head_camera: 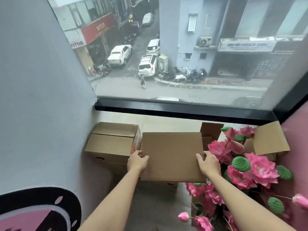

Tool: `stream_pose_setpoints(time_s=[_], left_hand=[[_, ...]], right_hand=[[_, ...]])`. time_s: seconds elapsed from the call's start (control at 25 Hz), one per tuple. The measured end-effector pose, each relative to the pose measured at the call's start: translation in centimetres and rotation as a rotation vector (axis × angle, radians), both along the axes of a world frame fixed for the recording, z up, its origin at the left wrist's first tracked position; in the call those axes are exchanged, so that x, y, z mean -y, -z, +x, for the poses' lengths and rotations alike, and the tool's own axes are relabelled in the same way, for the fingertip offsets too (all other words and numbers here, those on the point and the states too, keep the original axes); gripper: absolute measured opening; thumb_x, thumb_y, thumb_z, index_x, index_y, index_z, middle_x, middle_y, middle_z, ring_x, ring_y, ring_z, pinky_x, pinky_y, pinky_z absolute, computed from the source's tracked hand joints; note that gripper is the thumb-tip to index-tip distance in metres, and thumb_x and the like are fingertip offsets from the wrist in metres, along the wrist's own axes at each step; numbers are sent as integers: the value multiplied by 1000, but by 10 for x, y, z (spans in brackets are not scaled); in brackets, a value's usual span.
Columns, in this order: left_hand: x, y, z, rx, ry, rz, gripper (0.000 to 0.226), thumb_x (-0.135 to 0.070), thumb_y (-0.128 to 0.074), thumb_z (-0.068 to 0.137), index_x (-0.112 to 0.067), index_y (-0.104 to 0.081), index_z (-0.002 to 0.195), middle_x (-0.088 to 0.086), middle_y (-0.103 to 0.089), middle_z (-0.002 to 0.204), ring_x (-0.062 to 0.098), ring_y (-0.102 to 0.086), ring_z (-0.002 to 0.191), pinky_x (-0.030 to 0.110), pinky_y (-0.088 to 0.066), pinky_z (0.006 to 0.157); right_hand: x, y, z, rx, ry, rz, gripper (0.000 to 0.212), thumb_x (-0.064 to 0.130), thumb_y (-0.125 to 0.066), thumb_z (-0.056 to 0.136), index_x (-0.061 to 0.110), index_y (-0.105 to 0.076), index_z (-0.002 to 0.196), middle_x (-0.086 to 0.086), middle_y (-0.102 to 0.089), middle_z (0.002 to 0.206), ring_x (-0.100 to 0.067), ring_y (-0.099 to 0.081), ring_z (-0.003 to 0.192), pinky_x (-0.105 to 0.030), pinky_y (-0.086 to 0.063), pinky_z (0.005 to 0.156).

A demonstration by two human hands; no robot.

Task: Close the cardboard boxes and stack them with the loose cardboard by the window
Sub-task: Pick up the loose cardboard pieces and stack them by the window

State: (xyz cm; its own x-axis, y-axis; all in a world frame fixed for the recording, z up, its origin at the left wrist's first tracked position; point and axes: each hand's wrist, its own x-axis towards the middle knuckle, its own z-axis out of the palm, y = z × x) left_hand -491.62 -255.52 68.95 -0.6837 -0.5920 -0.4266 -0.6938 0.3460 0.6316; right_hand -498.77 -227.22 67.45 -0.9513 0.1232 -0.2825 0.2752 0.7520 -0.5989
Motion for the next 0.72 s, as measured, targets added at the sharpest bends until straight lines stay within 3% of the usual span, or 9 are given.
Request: stream_pose_setpoints(time_s=[0.4,0.72], left_hand=[[51,104,-116,195,-7,46,50,-40,-65,92,-19,-56,137,3,-60,137,24,-55,127,34,-43,104],[73,196,-178,362,-16,38,66,-47,-62,93,-18,-43,149,10,-46,150,30,-46,136,40,-39,110]], right_hand=[[51,101,-109,181,-52,59,43,44,-54,98,15,-58,130,-11,-62,113,-31,-59,109,-37,-45,85],[84,200,-155,334,-60,57,46,43,-55,98,14,-55,133,-11,-59,126,-30,-56,117,-36,-44,92]])
